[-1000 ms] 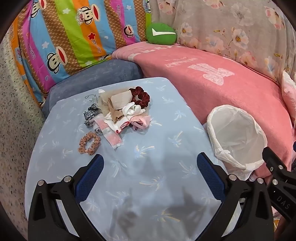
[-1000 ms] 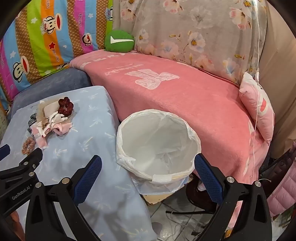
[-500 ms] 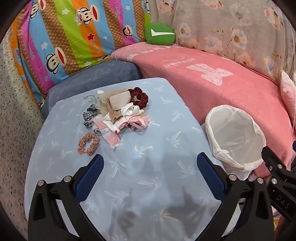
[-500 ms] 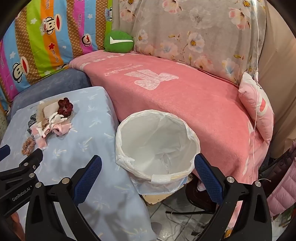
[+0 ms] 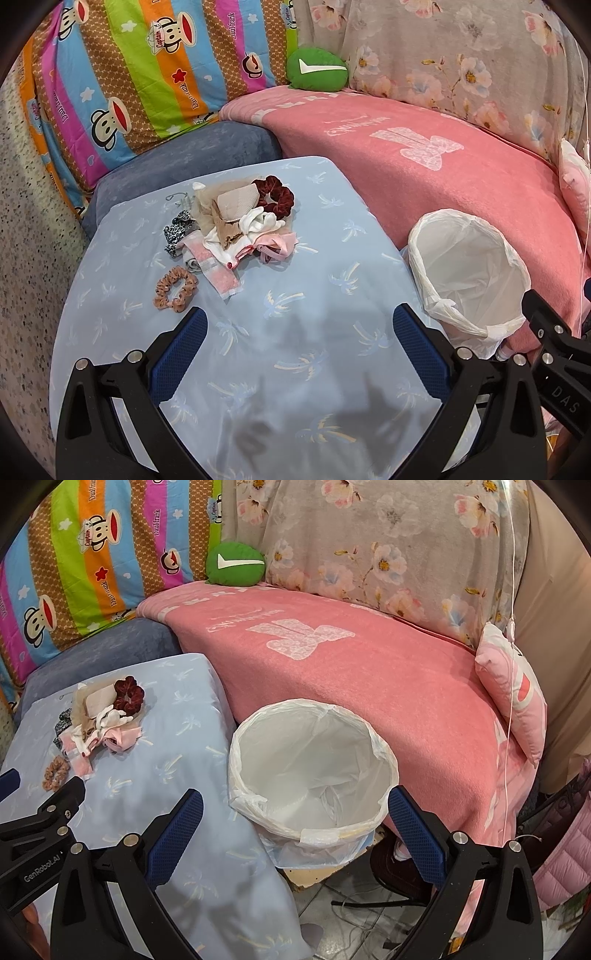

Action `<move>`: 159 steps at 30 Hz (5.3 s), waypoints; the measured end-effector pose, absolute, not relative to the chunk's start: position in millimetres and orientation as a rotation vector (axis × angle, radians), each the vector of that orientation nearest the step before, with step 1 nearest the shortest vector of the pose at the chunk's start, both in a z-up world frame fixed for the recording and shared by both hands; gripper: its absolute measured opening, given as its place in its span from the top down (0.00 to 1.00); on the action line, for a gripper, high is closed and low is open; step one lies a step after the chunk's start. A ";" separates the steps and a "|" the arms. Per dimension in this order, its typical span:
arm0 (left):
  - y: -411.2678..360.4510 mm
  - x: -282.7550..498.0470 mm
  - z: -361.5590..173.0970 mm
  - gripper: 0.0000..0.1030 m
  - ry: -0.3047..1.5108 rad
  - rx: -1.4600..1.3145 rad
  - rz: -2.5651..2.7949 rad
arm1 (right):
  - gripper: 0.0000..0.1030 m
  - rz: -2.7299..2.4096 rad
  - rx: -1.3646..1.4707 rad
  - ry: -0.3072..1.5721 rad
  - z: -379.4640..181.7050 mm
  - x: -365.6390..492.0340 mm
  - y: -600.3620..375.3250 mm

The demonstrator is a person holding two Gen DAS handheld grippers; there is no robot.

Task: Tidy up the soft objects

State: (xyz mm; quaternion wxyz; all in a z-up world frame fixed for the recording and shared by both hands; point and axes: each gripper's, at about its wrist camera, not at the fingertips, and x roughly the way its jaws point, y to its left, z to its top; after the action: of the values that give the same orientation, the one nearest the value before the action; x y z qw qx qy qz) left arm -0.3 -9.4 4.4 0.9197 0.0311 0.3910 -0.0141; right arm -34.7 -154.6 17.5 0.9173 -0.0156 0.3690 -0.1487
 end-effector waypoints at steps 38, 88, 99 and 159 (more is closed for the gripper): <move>-11.4 -1.6 4.6 0.07 0.806 0.063 -0.031 | 0.06 -0.313 -0.032 0.755 16.8 -36.5 -157.7; 18.6 18.8 -11.7 0.07 0.835 0.036 -0.055 | 0.06 -0.262 -0.001 0.716 14.2 -18.8 -131.0; 101.4 52.4 -40.1 0.07 0.838 -0.025 0.066 | 0.06 -0.116 0.028 0.783 -22.6 39.8 -67.1; 100.9 77.6 28.9 0.89 0.715 -0.089 -0.215 | 0.88 0.177 0.111 0.589 74.8 80.6 -29.7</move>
State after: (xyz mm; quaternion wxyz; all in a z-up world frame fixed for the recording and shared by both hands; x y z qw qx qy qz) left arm 77.6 100.9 28.9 0.9301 -0.0433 0.3493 -0.1049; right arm 80.6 -29.7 74.8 0.9515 0.0548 0.2898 0.0870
